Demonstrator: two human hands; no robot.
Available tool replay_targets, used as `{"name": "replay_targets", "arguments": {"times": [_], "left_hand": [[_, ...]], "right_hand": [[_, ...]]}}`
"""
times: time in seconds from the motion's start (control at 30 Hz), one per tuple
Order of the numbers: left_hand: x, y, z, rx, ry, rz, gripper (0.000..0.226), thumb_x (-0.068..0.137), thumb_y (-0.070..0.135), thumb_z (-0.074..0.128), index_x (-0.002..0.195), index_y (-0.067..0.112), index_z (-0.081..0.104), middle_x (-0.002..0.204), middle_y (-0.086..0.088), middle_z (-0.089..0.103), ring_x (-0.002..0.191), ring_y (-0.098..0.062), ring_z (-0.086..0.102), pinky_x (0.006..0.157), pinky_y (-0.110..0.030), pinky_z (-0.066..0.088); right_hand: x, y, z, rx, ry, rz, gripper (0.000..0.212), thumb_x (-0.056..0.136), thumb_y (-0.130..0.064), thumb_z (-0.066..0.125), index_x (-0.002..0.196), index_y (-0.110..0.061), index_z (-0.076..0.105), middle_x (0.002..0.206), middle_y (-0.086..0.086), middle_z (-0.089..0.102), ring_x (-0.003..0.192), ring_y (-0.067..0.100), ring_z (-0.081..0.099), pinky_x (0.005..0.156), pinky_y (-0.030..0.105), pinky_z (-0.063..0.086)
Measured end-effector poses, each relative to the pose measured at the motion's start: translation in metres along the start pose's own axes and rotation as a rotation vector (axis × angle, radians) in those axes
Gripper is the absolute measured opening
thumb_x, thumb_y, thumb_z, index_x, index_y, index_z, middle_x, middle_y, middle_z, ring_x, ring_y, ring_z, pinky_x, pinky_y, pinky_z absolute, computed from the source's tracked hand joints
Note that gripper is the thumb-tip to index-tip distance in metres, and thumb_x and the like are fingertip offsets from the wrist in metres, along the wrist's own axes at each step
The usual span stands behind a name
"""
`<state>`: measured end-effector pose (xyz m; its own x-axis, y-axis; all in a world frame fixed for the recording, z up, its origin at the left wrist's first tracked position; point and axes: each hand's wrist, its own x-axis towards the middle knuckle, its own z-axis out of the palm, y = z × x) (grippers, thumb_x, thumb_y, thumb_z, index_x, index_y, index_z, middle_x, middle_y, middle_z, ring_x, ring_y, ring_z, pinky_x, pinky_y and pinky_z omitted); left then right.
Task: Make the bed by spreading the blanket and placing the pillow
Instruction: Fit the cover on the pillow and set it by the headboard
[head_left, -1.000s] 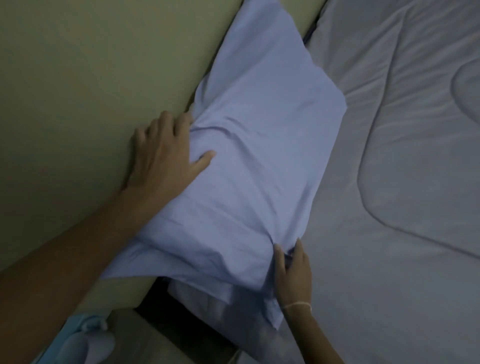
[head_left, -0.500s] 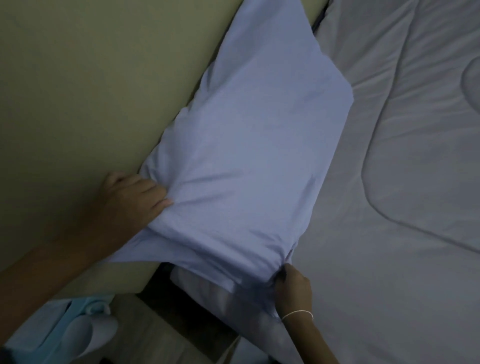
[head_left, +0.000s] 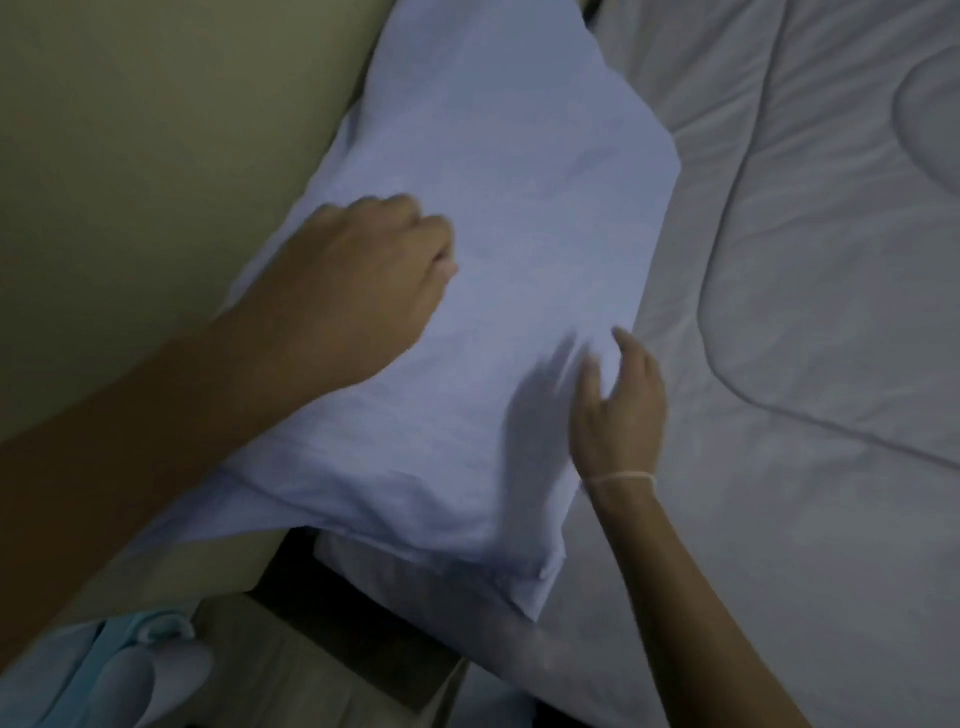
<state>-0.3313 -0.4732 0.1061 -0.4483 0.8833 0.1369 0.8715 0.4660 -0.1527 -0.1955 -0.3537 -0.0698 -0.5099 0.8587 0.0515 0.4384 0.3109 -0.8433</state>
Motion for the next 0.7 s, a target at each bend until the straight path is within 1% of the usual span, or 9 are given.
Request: {"name": "replay_targets", "arguments": {"times": [0.07,0.1,0.17,0.27,0.37,0.43,0.57,0.63,0.7], "left_hand": [[0.036,0.019,0.028,0.042,-0.027,0.015,0.033,0.096,0.025,0.035,0.117,0.013,0.057,0.123,-0.018,0.056,0.113,-0.037,0.054,0.099,-0.051,0.039],[0.044,0.021,0.044,0.102,-0.08,0.008,0.039,0.098,0.027,0.034,0.133,0.014,0.047,0.142,-0.017,0.044,0.131,-0.033,0.041,0.112,-0.051,0.025],[0.041,0.007,0.076,0.27,-0.188,0.018,0.051,0.101,0.034,0.027,0.148,0.015,0.023,0.158,-0.015,0.014,0.146,-0.028,0.015,0.117,-0.054,0.001],[0.009,-0.026,0.087,0.396,-0.205,0.082,0.055,0.102,0.039,0.025,0.151,0.014,0.015,0.16,-0.016,0.007,0.147,-0.029,0.01,0.115,-0.057,-0.006],[-0.007,-0.035,0.078,0.389,-0.115,0.031,0.055,0.1,0.04,0.028,0.148,0.013,0.023,0.158,-0.015,0.017,0.145,-0.033,0.017,0.114,-0.06,-0.002],[-0.001,-0.034,0.071,0.375,-0.06,-0.054,0.057,0.099,0.039,0.027,0.149,0.011,0.018,0.158,-0.018,0.015,0.145,-0.035,0.015,0.114,-0.059,-0.001],[0.042,-0.011,0.075,0.319,0.061,0.024,0.058,0.099,0.036,0.028,0.149,0.009,0.015,0.158,-0.021,0.012,0.146,-0.035,0.012,0.115,-0.058,0.002],[0.054,0.001,0.085,0.293,0.036,0.05,0.059,0.099,0.038,0.029,0.15,0.01,0.015,0.158,-0.02,0.011,0.147,-0.033,0.01,0.116,-0.056,0.001],[0.049,-0.006,0.095,0.304,-0.018,-0.01,0.062,0.099,0.042,0.028,0.15,0.01,0.014,0.159,-0.019,0.009,0.147,-0.032,0.007,0.117,-0.054,-0.001]], "right_hand": [[0.008,-0.02,0.035,0.012,-0.051,-0.037,0.053,0.099,-0.039,0.036,0.145,-0.014,0.035,0.152,0.012,0.034,0.143,0.026,0.028,0.12,0.044,0.017],[0.004,-0.022,0.051,-0.053,-0.128,-0.06,0.056,0.1,-0.045,0.028,0.15,-0.021,0.024,0.158,0.008,0.022,0.147,0.023,0.015,0.12,0.048,0.006],[-0.01,-0.01,0.075,-0.206,-0.252,-0.074,0.059,0.097,-0.055,0.013,0.151,-0.033,0.005,0.162,0.0,0.001,0.149,0.018,-0.002,0.117,0.051,-0.009],[-0.012,0.026,0.075,-0.28,-0.261,-0.044,0.061,0.094,-0.06,0.009,0.15,-0.038,-0.001,0.162,-0.004,-0.001,0.149,0.017,-0.004,0.115,0.053,-0.008],[-0.008,0.067,0.051,-0.33,-0.256,0.209,0.063,0.096,-0.056,0.013,0.152,-0.029,0.005,0.162,0.001,0.007,0.149,0.023,0.003,0.116,0.058,-0.002],[-0.002,0.084,0.031,-0.329,-0.203,0.327,0.064,0.098,-0.052,0.016,0.152,-0.019,0.009,0.161,0.005,0.01,0.149,0.025,0.003,0.117,0.059,0.001],[0.031,0.046,0.035,-0.138,-0.086,0.121,0.069,0.095,-0.057,0.015,0.152,-0.018,0.01,0.161,0.005,0.008,0.149,0.023,0.001,0.118,0.047,-0.001],[0.035,0.022,0.051,-0.066,-0.124,-0.011,0.066,0.095,-0.057,0.016,0.152,-0.025,0.009,0.161,0.003,0.006,0.149,0.021,0.0,0.117,0.041,-0.004],[0.025,0.018,0.065,-0.103,-0.204,-0.078,0.06,0.097,-0.053,0.017,0.152,-0.03,0.006,0.162,0.001,0.002,0.149,0.02,-0.002,0.117,0.043,-0.005]]}}
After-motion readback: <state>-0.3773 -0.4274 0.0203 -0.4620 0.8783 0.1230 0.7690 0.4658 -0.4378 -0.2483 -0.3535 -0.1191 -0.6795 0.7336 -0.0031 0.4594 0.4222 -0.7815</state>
